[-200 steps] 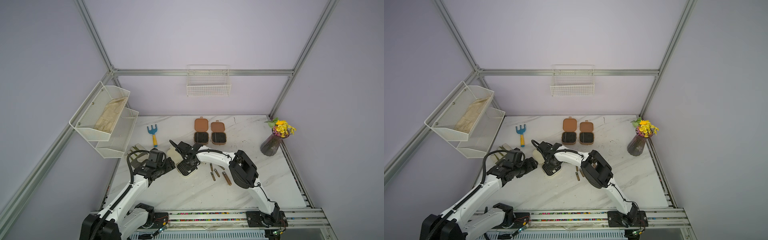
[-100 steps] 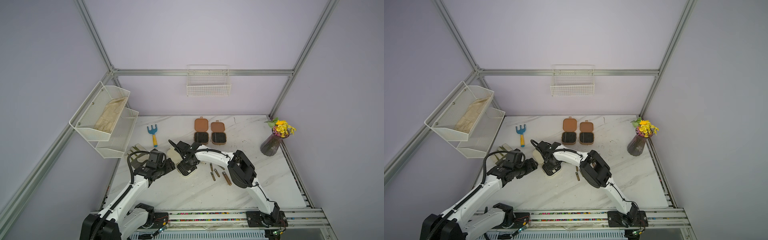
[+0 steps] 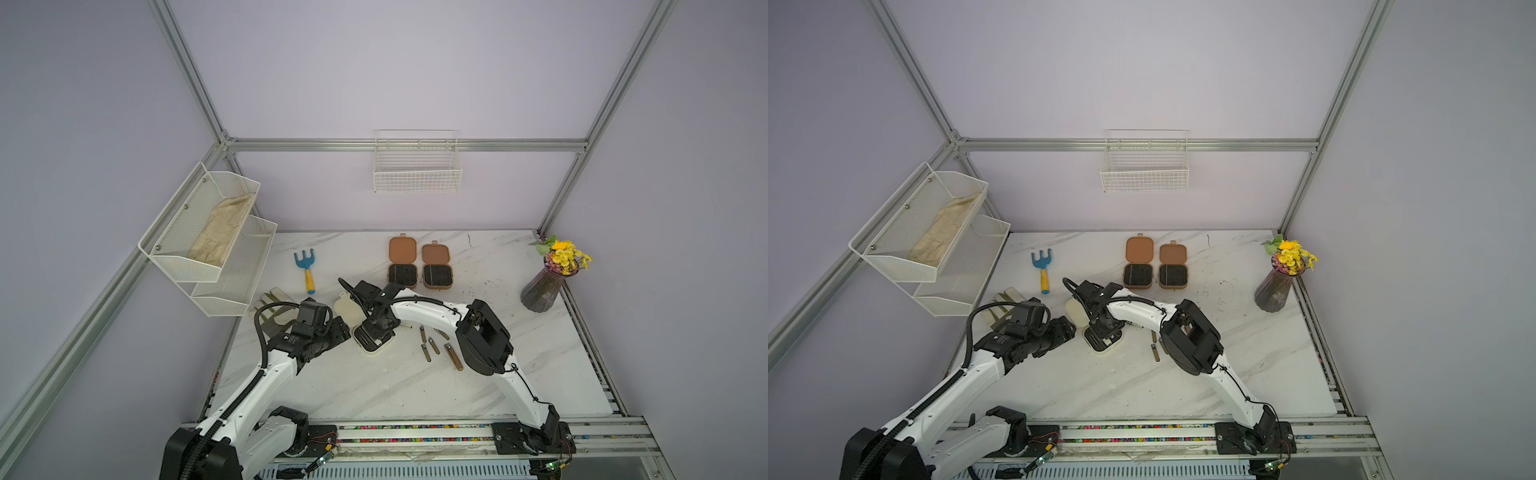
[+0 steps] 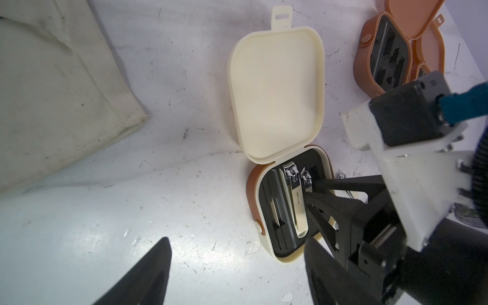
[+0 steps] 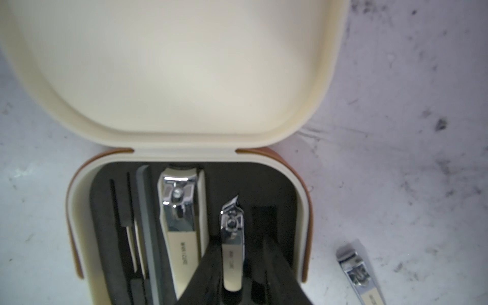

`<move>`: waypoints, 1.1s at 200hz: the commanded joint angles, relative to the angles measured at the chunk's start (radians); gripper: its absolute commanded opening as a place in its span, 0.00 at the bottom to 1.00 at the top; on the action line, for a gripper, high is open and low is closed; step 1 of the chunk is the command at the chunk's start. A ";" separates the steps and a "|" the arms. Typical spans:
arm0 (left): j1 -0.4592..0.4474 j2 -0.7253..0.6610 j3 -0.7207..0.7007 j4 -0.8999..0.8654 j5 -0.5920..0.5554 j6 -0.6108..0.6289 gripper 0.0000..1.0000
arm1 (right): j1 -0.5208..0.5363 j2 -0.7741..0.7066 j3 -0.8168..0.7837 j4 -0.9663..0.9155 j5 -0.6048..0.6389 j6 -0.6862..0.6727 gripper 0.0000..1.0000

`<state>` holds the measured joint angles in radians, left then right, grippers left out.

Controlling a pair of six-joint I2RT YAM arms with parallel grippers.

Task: Organize nail clipper sets
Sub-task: Place the nail clipper in the storage box.

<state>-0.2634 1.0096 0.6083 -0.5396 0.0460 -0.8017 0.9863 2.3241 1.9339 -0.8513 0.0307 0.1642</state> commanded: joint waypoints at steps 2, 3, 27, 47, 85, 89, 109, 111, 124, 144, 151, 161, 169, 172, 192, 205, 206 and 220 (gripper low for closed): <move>-0.004 -0.012 -0.028 0.018 0.012 -0.010 0.78 | -0.001 -0.006 0.001 0.007 0.006 0.018 0.30; -0.004 -0.012 -0.028 0.018 0.012 -0.011 0.78 | -0.001 -0.007 0.001 0.008 0.006 0.018 0.30; -0.004 -0.011 -0.027 0.020 0.012 -0.011 0.78 | -0.001 -0.034 -0.011 0.021 -0.005 0.030 0.30; -0.004 -0.008 -0.024 0.019 0.014 -0.011 0.78 | 0.000 -0.049 -0.016 0.030 -0.009 0.037 0.30; -0.004 -0.010 -0.025 0.020 0.015 -0.011 0.78 | 0.001 -0.070 -0.016 0.039 -0.014 0.057 0.22; -0.004 -0.009 -0.024 0.020 0.014 -0.011 0.78 | -0.001 -0.070 -0.017 0.040 -0.014 0.058 0.22; -0.004 -0.009 -0.026 0.020 0.014 -0.011 0.78 | -0.001 -0.082 -0.022 0.045 -0.014 0.064 0.22; -0.004 -0.009 -0.027 0.020 0.014 -0.011 0.78 | -0.001 -0.084 -0.022 0.046 -0.014 0.064 0.23; -0.004 -0.010 -0.027 0.020 0.014 -0.012 0.78 | -0.001 -0.090 -0.029 0.050 -0.014 0.067 0.23; -0.004 -0.009 -0.029 0.021 0.014 -0.013 0.78 | -0.001 -0.101 -0.044 0.059 -0.013 0.073 0.22; -0.004 -0.009 -0.031 0.021 0.014 -0.013 0.78 | 0.000 -0.106 -0.050 0.065 -0.013 0.076 0.22; -0.004 -0.009 -0.032 0.021 0.013 -0.014 0.78 | 0.000 -0.111 -0.057 0.074 -0.014 0.079 0.19; -0.004 -0.009 -0.033 0.023 0.014 -0.013 0.78 | -0.001 -0.113 -0.059 0.080 -0.014 0.081 0.16; -0.004 -0.009 -0.033 0.023 0.014 -0.013 0.78 | 0.000 -0.112 -0.058 0.082 -0.015 0.081 0.15; -0.004 -0.011 -0.035 0.023 0.015 -0.013 0.78 | -0.001 -0.100 -0.050 0.087 -0.019 0.081 0.10; -0.004 -0.011 -0.035 0.022 0.015 -0.013 0.78 | 0.000 -0.084 -0.036 0.085 -0.019 0.081 0.09; -0.004 -0.011 -0.035 0.022 0.015 -0.013 0.78 | -0.001 -0.083 -0.036 0.085 -0.019 0.081 0.09; -0.004 -0.012 -0.036 0.023 0.015 -0.013 0.78 | -0.001 -0.065 -0.022 0.084 -0.016 0.082 0.09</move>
<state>-0.2634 1.0096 0.6083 -0.5396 0.0486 -0.8024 0.9867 2.2482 1.8874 -0.7696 0.0105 0.2314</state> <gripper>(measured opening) 0.781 0.094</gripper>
